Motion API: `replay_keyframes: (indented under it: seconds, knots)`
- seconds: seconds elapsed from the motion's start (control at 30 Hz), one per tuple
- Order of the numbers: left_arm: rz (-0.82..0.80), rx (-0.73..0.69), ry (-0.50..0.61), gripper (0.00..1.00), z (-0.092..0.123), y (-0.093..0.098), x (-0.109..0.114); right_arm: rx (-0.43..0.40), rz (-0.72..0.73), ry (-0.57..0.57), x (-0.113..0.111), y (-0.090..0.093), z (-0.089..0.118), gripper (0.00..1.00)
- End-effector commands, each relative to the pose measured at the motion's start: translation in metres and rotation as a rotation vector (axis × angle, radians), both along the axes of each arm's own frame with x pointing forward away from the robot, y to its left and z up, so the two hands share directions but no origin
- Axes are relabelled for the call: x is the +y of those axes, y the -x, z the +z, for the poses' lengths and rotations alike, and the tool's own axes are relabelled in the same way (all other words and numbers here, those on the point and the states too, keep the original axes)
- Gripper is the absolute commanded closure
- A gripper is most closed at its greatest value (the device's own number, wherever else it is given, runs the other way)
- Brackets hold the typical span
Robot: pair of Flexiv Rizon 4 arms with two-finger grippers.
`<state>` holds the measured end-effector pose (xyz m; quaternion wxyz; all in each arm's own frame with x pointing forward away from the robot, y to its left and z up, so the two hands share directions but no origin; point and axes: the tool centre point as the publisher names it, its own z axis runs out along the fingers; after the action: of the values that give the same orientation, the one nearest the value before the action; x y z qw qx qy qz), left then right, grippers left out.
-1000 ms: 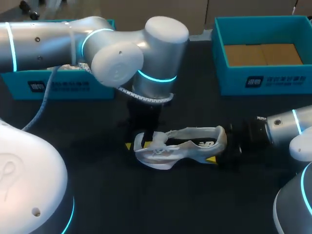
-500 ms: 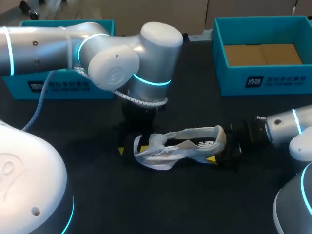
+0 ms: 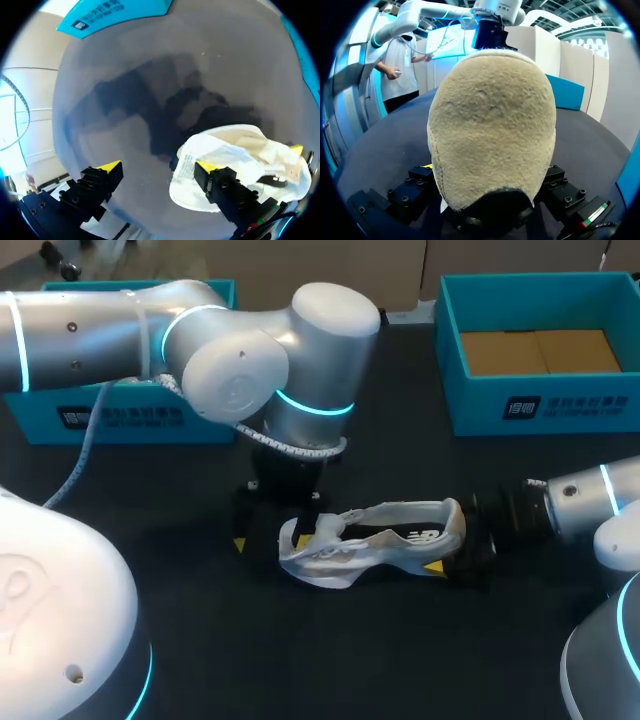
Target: Take the shoe out of the shoebox, open the shoe tongue, remove and reinsert the insole, then place the shoe into the shoebox
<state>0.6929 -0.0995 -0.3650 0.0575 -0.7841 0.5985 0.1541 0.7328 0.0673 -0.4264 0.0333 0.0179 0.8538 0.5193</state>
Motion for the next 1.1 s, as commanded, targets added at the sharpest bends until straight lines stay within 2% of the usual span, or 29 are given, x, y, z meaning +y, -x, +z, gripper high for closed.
replay_keyframes:
  seconds: [0.03,0.37,0.63,0.87,1.1]
  knots:
    - [0.081,-0.079,-0.03,0.0,0.014,0.005,-0.011,0.0,0.0,0.002,0.001,0.0,-0.001,1.0]
    - [0.054,-0.125,0.036,0.0,0.039,-0.004,-0.019,0.0,0.0,0.002,0.001,0.0,-0.001,1.0]
    - [0.021,-0.128,0.038,0.0,0.037,-0.008,-0.03,0.0,0.0,0.002,0.001,0.0,-0.001,1.0]
    - [0.007,-0.156,0.076,0.0,0.05,-0.011,-0.033,0.0,0.0,0.002,0.001,0.0,-0.001,1.0]
    - [-0.164,-0.197,0.141,0.0,0.064,-0.012,-0.042,0.0,0.0,0.002,0.001,0.0,-0.001,1.0]
